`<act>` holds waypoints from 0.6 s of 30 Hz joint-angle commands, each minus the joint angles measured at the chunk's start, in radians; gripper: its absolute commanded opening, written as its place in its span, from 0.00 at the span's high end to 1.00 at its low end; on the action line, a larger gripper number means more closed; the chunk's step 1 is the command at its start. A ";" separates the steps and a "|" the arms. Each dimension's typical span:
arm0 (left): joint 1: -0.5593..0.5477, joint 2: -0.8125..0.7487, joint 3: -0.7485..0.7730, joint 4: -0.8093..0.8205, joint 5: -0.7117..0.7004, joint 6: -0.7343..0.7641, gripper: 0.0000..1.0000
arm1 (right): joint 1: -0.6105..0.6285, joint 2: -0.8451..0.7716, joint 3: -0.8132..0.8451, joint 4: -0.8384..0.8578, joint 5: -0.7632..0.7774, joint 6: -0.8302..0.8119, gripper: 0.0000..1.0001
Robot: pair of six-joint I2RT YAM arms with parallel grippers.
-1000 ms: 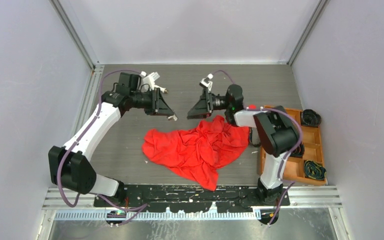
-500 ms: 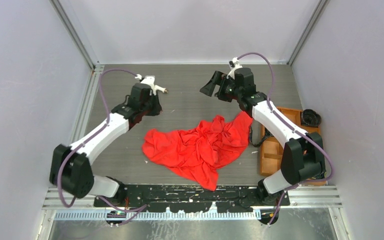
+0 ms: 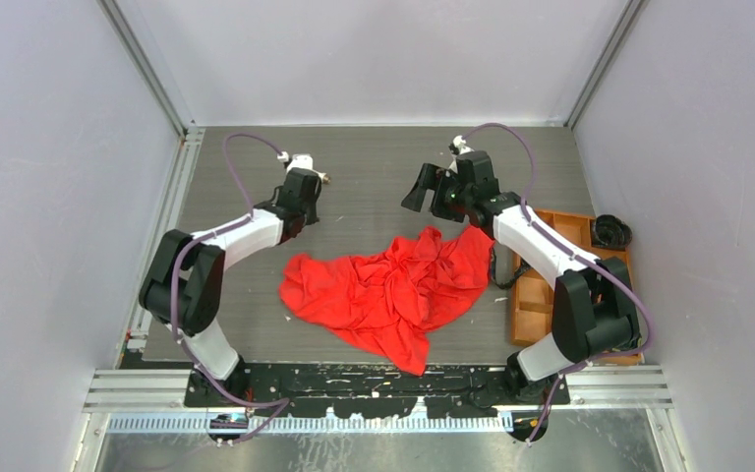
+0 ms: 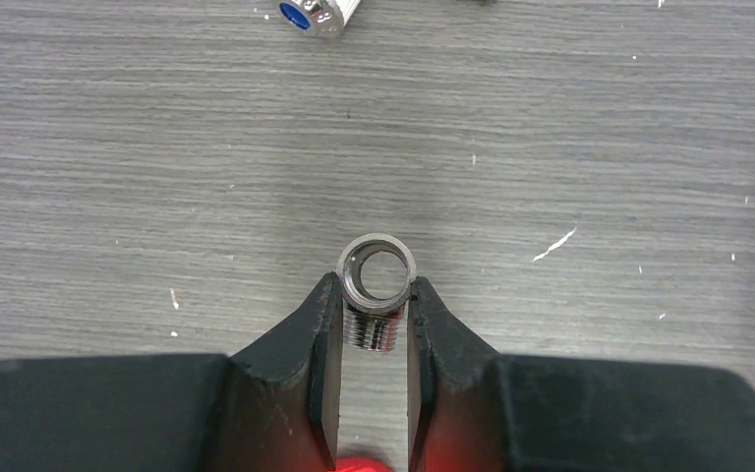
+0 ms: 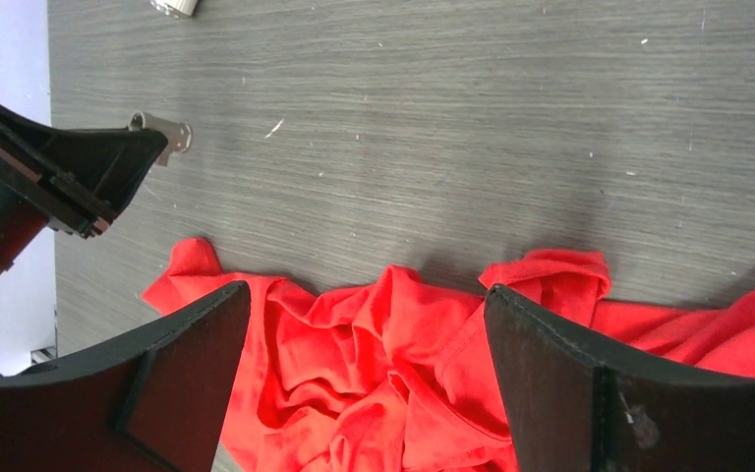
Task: Install the water faucets
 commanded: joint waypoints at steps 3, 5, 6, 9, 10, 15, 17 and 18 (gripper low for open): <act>-0.002 0.049 0.027 0.177 -0.053 -0.027 1.00 | 0.005 -0.053 0.013 0.018 0.012 -0.027 0.07; -0.002 0.075 0.034 0.180 -0.051 -0.027 1.00 | 0.005 -0.054 0.013 0.020 0.010 -0.030 0.07; -0.002 0.086 0.037 0.180 -0.048 -0.029 1.00 | 0.005 -0.052 0.012 0.020 0.009 -0.031 0.07; -0.002 0.108 0.036 0.178 -0.040 -0.041 0.95 | 0.006 -0.052 0.008 0.020 0.003 -0.032 0.07; -0.002 0.116 0.035 0.173 -0.038 -0.045 0.94 | 0.005 -0.053 0.002 0.025 0.001 -0.031 0.07; -0.002 0.125 0.030 0.136 -0.065 -0.057 0.81 | 0.005 -0.062 -0.010 0.026 0.008 -0.031 0.06; -0.002 0.109 0.033 0.106 -0.069 -0.059 0.64 | 0.005 -0.063 -0.013 0.026 0.009 -0.032 0.06; -0.002 0.099 0.037 0.088 -0.070 -0.063 0.58 | 0.006 -0.061 -0.014 0.028 0.007 -0.032 0.06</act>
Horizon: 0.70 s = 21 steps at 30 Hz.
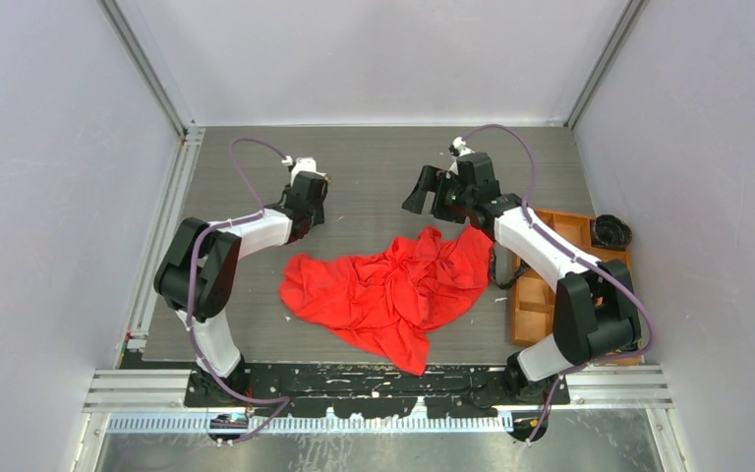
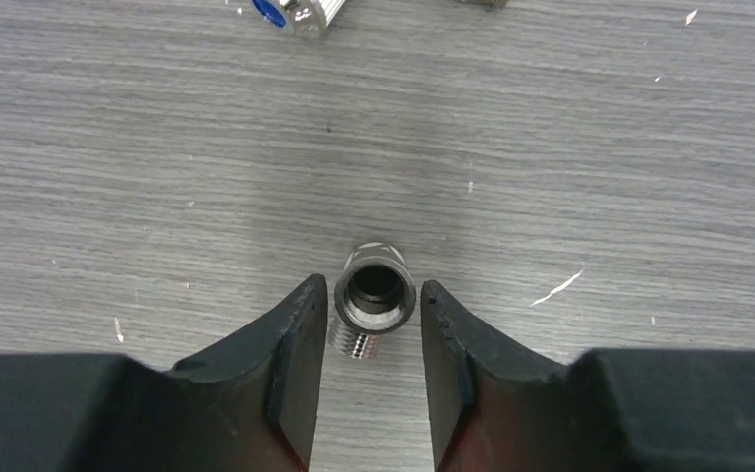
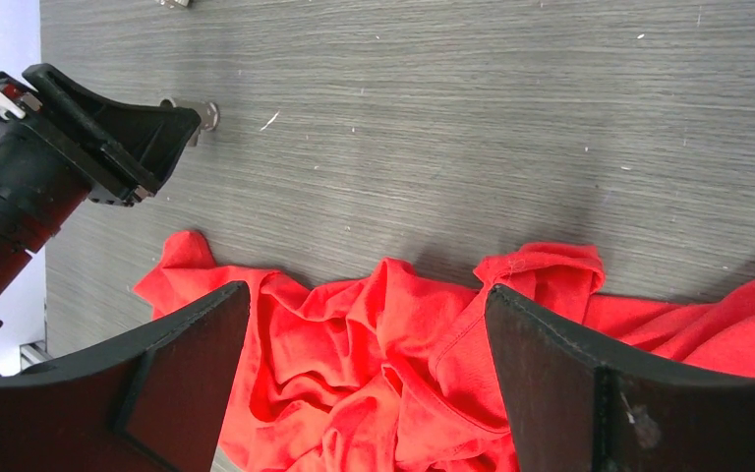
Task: Install the water faucets
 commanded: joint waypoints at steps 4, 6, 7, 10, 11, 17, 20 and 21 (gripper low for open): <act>-0.001 -0.065 0.033 -0.060 -0.032 -0.032 0.41 | 0.005 -0.033 0.006 0.045 -0.005 -0.012 0.06; 0.000 -0.082 0.044 -0.079 -0.025 -0.032 0.39 | 0.006 -0.027 0.005 0.052 -0.015 -0.010 0.06; -0.001 -0.088 0.052 -0.091 -0.022 -0.032 0.38 | 0.006 -0.025 0.005 0.053 -0.019 -0.008 0.06; -0.002 -0.111 0.099 -0.139 -0.023 -0.019 0.28 | 0.006 -0.026 0.006 0.055 -0.023 -0.009 0.06; -0.001 -0.120 0.117 -0.155 -0.019 -0.010 0.23 | 0.005 -0.028 0.005 0.055 -0.023 -0.009 0.06; 0.011 -0.085 0.322 -0.369 0.033 0.047 0.00 | 0.006 -0.029 -0.002 0.053 -0.027 -0.017 0.06; 0.054 0.021 0.470 -0.524 0.098 0.047 0.01 | 0.006 -0.022 0.000 0.051 -0.036 -0.017 0.06; 0.070 0.059 0.523 -0.575 0.117 0.052 0.00 | 0.006 -0.022 0.000 0.050 -0.040 -0.017 0.06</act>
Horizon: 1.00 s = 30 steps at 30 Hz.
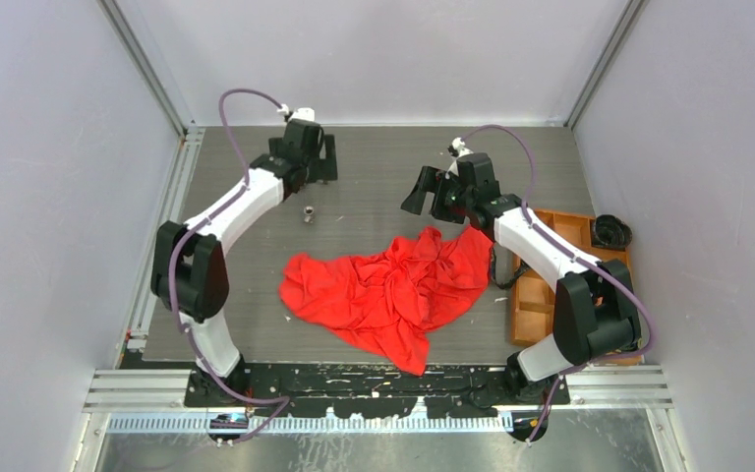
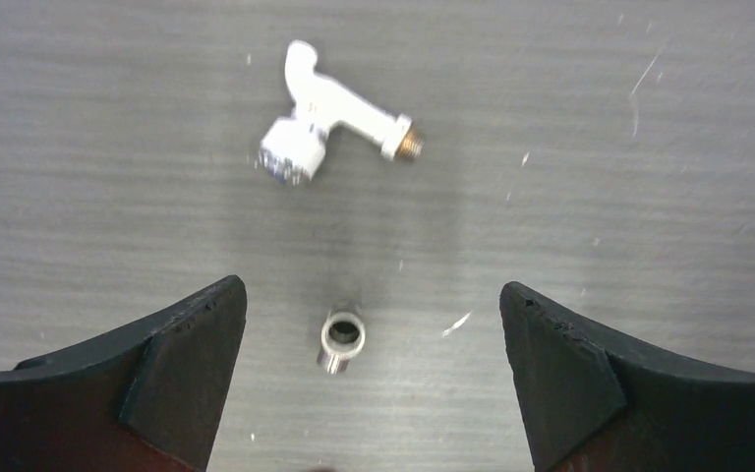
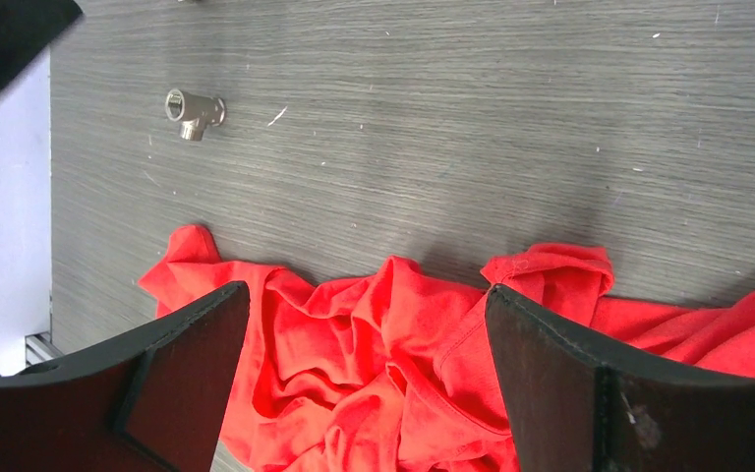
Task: Install the water faucets
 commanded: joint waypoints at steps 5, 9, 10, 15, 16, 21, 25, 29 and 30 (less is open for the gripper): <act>0.124 0.303 0.429 -0.427 0.180 0.082 0.01 | 0.006 -0.030 0.006 0.026 -0.029 -0.024 0.06; 0.160 0.399 0.523 -0.477 0.233 0.083 0.01 | 0.005 -0.027 0.012 0.005 -0.025 -0.036 0.06; 0.167 0.419 0.545 -0.481 0.245 0.086 0.01 | 0.005 -0.026 0.014 0.001 -0.026 -0.036 0.06; 0.199 0.495 0.604 -0.496 0.293 0.133 0.00 | 0.006 -0.008 0.030 -0.012 -0.029 -0.033 0.07; 0.204 0.511 0.618 -0.496 0.314 0.147 0.01 | 0.005 -0.004 0.035 -0.013 -0.029 -0.034 0.07; 0.221 0.616 0.719 -0.525 0.349 0.198 0.08 | 0.005 0.025 0.062 -0.019 -0.032 -0.027 0.07; 0.236 0.696 0.839 -0.558 0.360 0.203 0.15 | 0.005 0.044 0.094 -0.036 -0.037 -0.031 0.07; 0.239 0.774 0.958 -0.602 0.363 0.213 0.30 | 0.005 0.058 0.118 -0.055 -0.032 -0.042 0.07; 0.239 0.785 0.972 -0.606 0.365 0.210 0.36 | 0.006 0.061 0.122 -0.060 -0.030 -0.044 0.08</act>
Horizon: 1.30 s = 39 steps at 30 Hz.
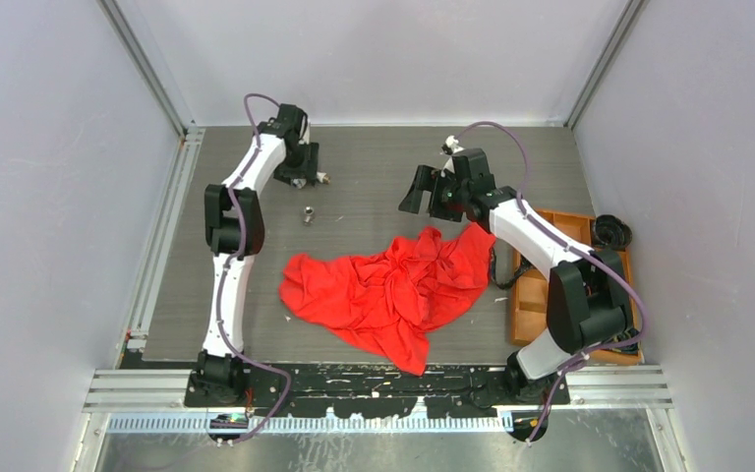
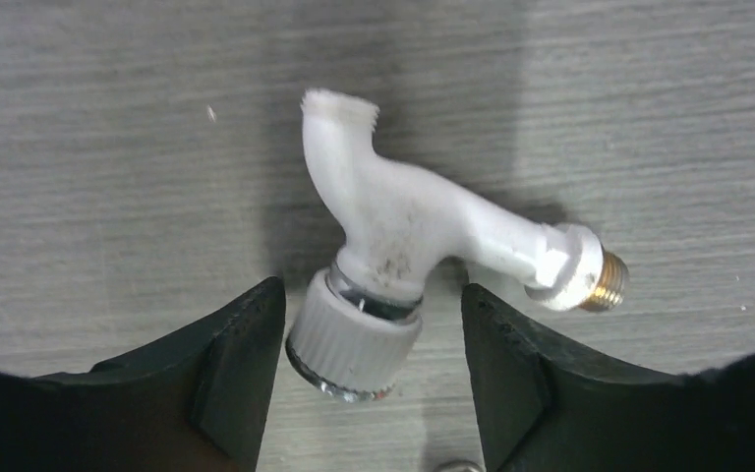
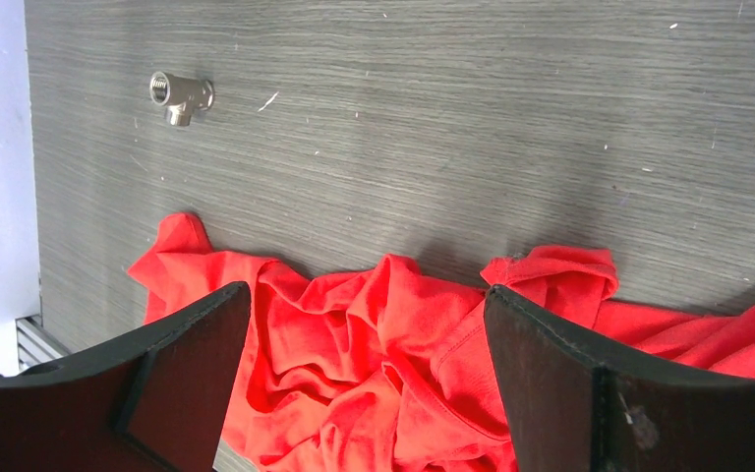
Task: Install the water faucets
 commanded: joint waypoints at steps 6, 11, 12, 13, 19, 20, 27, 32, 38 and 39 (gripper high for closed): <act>-0.034 0.019 0.081 -0.039 0.108 -0.037 0.67 | 0.004 0.006 0.078 -0.017 0.028 -0.017 0.07; -0.138 -0.013 0.098 -0.079 0.005 -0.165 0.84 | -0.015 -0.010 0.065 -0.009 0.038 0.012 0.07; -0.156 -0.019 0.101 -0.086 -0.001 -0.202 0.86 | -0.018 -0.024 0.055 -0.004 0.047 0.015 0.08; -0.175 -0.030 0.095 -0.082 -0.003 -0.236 0.87 | -0.022 -0.037 0.045 0.000 0.065 0.020 0.07; -0.294 -0.090 0.006 -0.065 -0.093 -0.520 0.91 | -0.056 -0.093 -0.023 -0.035 0.167 0.064 0.09; -0.315 -0.098 -0.015 -0.061 -0.097 -0.571 0.90 | -0.059 -0.099 -0.029 -0.046 0.185 0.067 0.09; -0.402 -0.138 -0.120 0.044 -0.058 -0.766 0.26 | -0.064 -0.139 -0.076 -0.040 0.196 0.075 0.09; -0.395 -0.224 -0.064 0.023 -0.067 -0.686 0.00 | -0.063 -0.150 -0.097 -0.006 0.197 0.065 0.11; -0.306 -0.465 -0.212 0.119 -0.046 -0.592 0.01 | 0.101 -0.018 0.053 -0.094 0.383 0.049 0.18; -0.282 -0.499 -0.236 0.116 -0.035 -0.584 0.01 | 0.144 0.018 0.109 -0.132 0.445 0.051 0.16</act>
